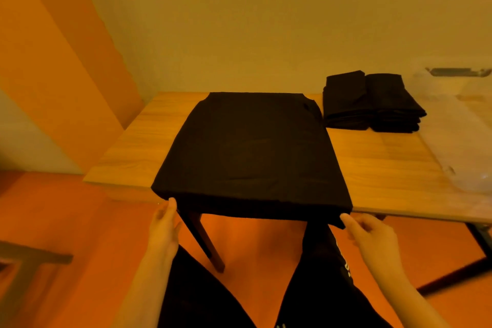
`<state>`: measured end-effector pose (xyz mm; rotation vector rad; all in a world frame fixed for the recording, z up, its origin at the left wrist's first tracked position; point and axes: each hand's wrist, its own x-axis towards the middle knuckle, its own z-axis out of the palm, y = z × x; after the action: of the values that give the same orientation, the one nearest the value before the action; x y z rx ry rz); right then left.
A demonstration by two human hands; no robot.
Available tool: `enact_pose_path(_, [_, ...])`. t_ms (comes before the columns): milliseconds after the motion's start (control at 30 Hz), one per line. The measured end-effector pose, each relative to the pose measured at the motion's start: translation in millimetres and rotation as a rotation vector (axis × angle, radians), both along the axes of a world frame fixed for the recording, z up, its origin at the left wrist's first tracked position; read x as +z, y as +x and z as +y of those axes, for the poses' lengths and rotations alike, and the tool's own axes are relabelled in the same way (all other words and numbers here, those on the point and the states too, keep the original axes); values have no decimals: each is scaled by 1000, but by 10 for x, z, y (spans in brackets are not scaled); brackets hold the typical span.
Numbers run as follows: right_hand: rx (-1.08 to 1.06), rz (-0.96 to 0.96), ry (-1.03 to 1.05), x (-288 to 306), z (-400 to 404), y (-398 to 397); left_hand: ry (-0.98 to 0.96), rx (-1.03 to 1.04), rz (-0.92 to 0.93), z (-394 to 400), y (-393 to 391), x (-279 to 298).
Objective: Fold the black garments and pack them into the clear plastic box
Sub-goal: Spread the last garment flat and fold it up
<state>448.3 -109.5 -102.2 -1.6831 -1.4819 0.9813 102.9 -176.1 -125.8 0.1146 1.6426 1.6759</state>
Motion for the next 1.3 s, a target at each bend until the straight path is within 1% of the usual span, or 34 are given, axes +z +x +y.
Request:
enact_pose_path(67, [-11,105,-229,-39,28,10,-10,14,16,5,-25,14])
enact_pose_path(100, [-23,192,-298,-23,33,-24,-16,16,28,-1,-33,5])
enact_pose_path(167, [-13,366,-371,-2,60,-105,-18,36,73,-7,-43,-5])
enact_pose_path(200, [-15,415,-385,5,74,-135,-16,61,90,-7,-39,-2])
enact_pose_path(267, [-52,451,-386,0,89,-172,-19,113,100,11,-46,12])
enact_pose_path(433, [-146,506,-304,49,6,-151,-28,73,26,14,-104,-17])
enact_pose_path(500, [-153,496,-235,73,-33,-118,-25,50,16,2,-141,-53])
enact_pose_path(633, [-136,318,-82,128,-111,-90,-48,-24,58,-38,-169,-104])
enact_pose_path(733, [-94,310,-3,176,-155,-66,-51,-16,97,-104,-203,-106])
enact_pose_path(800, [-28,263,30,206,-160,-34,-51,25,192,-175,-214,-41])
enact_pose_path(867, [47,229,32,237,-144,5,-76,30,351,-263,-212,71])
enact_pose_path(933, [105,230,14,288,-141,51,-58,3,484,-358,-218,215])
enact_pose_path(1033, [214,174,-4,400,-174,128,6,-106,547,-516,-237,429])
enact_pose_path(1100, [297,121,-19,463,-199,180,3,-232,595,-624,-247,549])
enact_pose_path(1167, [359,87,-21,507,-214,213,-87,-454,737,-719,-297,637])
enact_pose_path(1233, [391,16,17,555,-227,231,-237,-699,900,-781,-397,721])
enact_pose_path(1300, [396,-57,60,583,-211,263,-338,-868,1017,-813,-530,804])
